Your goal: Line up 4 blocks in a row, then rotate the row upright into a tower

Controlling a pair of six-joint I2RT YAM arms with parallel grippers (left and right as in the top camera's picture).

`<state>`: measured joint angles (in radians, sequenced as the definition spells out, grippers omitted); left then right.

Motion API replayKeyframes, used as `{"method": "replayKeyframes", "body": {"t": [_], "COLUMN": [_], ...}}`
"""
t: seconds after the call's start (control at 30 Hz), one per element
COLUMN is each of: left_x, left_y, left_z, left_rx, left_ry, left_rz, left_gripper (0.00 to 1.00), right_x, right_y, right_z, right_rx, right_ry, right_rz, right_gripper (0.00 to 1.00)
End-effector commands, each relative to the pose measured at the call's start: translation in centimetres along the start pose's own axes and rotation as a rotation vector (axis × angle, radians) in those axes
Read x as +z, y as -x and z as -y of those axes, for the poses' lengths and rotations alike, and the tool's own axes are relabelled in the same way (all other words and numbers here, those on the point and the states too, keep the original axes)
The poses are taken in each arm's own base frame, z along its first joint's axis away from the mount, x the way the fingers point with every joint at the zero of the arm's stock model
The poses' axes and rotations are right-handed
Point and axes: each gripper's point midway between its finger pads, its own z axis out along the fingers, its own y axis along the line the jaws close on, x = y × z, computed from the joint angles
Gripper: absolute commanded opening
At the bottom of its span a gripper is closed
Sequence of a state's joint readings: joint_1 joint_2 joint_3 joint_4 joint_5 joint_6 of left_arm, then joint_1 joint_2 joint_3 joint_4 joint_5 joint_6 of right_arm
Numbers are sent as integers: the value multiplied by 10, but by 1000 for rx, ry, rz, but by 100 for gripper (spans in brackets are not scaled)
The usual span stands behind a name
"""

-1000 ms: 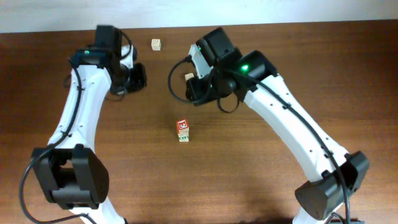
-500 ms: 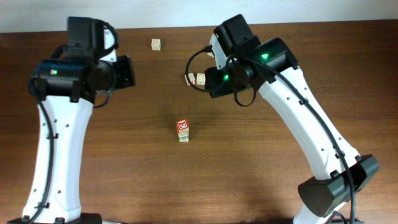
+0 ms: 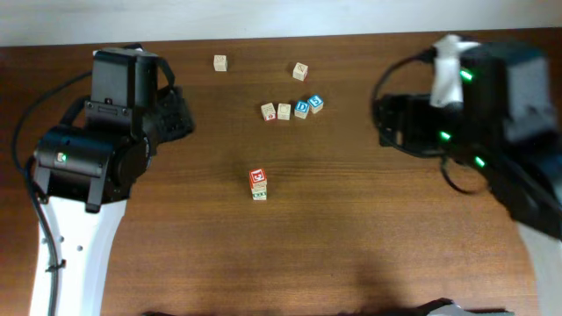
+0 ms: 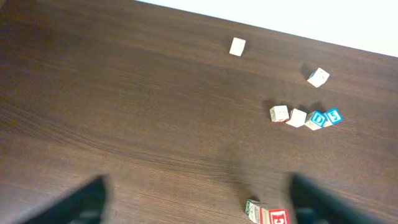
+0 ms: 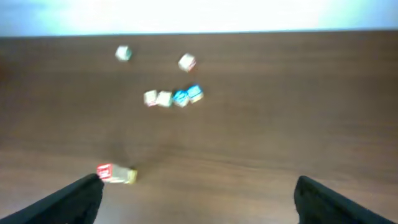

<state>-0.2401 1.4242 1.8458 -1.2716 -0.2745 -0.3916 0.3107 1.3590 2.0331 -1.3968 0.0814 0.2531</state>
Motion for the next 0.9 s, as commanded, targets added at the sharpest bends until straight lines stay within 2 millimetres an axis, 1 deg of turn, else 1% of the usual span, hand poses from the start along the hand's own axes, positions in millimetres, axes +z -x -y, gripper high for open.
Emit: {"method": "replayKeyframes", "body": {"t": [0.0,0.1,0.2,0.3,0.4,0.47,0.57,0.63,0.67,0.77,0.8,0.87], "left_x": [1,1,1,1,1,1,1,1,1,1,1,1], "left_y": [3,3,3,3,3,3,3,3,3,3,3,3], "left_z": [-3,-3,-3,-3,-3,-3,-3,-3,-3,-3,-3,-3], "left_rx": [-14,-14,-14,-14,-14,-14,-14,-14,-14,-14,-14,-14], "left_ry": [19,19,20,19,19,19,19,19,20,20,19,19], "left_rz": [10,10,10,10,10,10,10,10,10,10,10,10], "left_gripper": [99,99,99,99,99,99,100,99,100,99,99,99], "right_x": [-37,-56,-57,-52,-40,-28,-17,-14,-14,-20,-26,-32], "right_y": [6,-1,-9,-11,-10,-9,-22,-23,-23,-17,-16,-13], "right_z": [28,35,37,37,36,35,37,37,39,56,68,82], "right_rx": [21,25,20,17,13,8,-4,-8,-8,-5,36,92], "right_ry": [-111,-131,-138,-143,-150,-158,-175,-177,-192,-267,-291,-305], "right_rz": [108,132,102,81,53,22,-58,-71,-67,-35,-17,25], "right_gripper": [98,98,98,98,98,98,98,98,98,98,98,99]}}
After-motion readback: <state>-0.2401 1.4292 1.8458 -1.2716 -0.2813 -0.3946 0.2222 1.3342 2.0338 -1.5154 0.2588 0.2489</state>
